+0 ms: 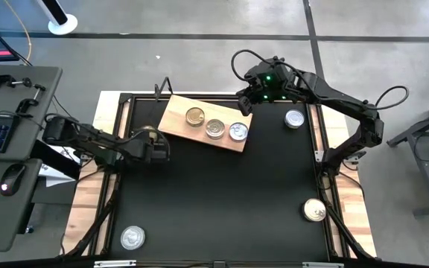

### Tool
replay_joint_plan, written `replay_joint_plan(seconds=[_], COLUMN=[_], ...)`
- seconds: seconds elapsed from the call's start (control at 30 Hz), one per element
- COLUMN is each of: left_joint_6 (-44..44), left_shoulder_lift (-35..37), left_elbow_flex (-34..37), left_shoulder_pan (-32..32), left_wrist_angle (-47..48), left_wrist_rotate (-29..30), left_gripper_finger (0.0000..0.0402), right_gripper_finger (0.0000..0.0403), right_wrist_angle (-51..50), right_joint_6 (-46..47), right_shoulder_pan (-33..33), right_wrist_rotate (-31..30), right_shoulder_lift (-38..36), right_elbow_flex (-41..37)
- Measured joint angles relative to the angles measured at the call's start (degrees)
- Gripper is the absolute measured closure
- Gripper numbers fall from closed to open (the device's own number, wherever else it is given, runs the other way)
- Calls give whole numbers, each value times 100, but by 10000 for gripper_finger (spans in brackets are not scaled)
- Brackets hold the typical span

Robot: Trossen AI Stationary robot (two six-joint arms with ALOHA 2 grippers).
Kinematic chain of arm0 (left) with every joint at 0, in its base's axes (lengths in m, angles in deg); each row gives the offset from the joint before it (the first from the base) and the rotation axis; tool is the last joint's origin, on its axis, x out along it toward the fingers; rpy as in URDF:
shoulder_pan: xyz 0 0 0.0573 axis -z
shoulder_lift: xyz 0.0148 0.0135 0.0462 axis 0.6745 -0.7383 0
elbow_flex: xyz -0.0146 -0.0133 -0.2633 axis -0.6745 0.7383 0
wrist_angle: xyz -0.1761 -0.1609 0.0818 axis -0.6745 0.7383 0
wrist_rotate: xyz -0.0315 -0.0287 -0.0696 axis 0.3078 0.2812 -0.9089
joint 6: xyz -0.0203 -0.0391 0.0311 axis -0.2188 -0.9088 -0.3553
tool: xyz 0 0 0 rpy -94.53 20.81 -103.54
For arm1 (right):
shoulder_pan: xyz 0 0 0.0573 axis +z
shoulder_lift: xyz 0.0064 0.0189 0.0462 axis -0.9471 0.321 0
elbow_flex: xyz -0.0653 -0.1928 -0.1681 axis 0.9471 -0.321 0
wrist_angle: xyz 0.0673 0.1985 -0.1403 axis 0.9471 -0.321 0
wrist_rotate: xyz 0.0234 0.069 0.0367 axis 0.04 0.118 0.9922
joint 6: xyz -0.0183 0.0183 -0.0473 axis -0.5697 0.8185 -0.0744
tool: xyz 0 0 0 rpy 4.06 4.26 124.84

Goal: Stack canned seafood by type on shelf
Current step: Stack the top left green tuna can on top of the other green tuna can on the shelf

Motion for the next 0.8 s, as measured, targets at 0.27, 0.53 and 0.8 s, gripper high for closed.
replay_joint_plan(seconds=[0.27,0.53,0.8], left_joint_6=[176,34,2886], left_shoulder_lift=[-4,-27,-666], left_elbow_flex=[-540,-693,-679], left_shoulder_pan=[1130,2189,1920], left_wrist_angle=[17,-1293,-4294], left_wrist_rotate=[-834,-874,-1130], left_gripper_finger=[401,402,401], right_gripper_finger=[403,403,403], right_wrist_angle=[0,-281,-697], right_joint_6=[42,-118,67], right_shoulder_pan=[2,198,1137], right_wrist_rotate=[170,892,1829], right_shoulder_lift=[2,2,-7], right_elbow_flex=[0,-3,-1166])
